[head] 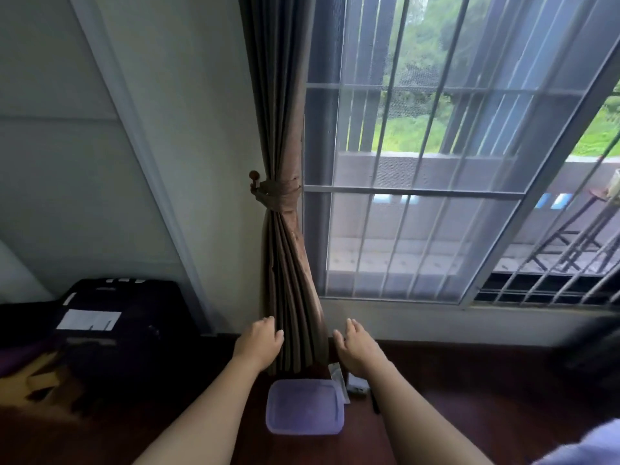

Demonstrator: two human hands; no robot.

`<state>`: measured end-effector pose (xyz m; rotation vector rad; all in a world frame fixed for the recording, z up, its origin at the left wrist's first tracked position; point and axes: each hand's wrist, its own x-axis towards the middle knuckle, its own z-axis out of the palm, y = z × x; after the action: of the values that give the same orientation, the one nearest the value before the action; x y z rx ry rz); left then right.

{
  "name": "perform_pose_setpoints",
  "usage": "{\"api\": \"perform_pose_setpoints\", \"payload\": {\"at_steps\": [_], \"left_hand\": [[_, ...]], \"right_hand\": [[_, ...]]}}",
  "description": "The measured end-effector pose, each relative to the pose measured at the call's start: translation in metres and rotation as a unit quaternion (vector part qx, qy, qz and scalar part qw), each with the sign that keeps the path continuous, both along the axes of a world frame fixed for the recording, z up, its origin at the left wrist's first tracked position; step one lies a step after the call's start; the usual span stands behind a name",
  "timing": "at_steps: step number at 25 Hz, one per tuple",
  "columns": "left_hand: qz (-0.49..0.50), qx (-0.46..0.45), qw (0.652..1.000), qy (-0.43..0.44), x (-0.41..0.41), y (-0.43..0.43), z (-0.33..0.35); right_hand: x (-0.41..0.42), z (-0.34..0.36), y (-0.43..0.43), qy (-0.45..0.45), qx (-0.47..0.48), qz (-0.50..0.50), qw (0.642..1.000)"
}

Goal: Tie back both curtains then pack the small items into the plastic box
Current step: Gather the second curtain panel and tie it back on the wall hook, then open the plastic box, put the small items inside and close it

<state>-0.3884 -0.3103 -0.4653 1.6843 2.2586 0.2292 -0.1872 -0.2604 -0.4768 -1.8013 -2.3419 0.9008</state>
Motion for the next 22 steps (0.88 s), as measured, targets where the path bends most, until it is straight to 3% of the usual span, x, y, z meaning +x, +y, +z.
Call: {"api": "perform_pose_setpoints", "payload": {"at_steps": [5, 10, 13, 18, 22], "left_hand": [[0.049, -0.057, 0.997, -0.015, 0.041, -0.008, -0.039], [0.093, -0.084, 0.992, -0.030, 0.071, -0.001, -0.142], [0.107, -0.104, 0.988, -0.037, 0.071, 0.003, -0.236], [0.126, -0.134, 0.982, -0.034, 0.051, 0.026, -0.444], [0.177, -0.111, 0.977, -0.052, 0.018, 0.046, -0.586]], "right_hand": [[0.044, -0.041, -0.002, -0.014, -0.037, 0.011, 0.999], [0.074, -0.143, 0.014, -0.018, -0.058, 0.033, 0.998], [0.075, -0.231, 0.018, -0.027, -0.072, 0.035, 0.996], [0.065, -0.439, 0.051, -0.030, -0.061, 0.016, 0.998], [0.064, -0.578, 0.078, -0.024, -0.065, -0.017, 0.997]]}}
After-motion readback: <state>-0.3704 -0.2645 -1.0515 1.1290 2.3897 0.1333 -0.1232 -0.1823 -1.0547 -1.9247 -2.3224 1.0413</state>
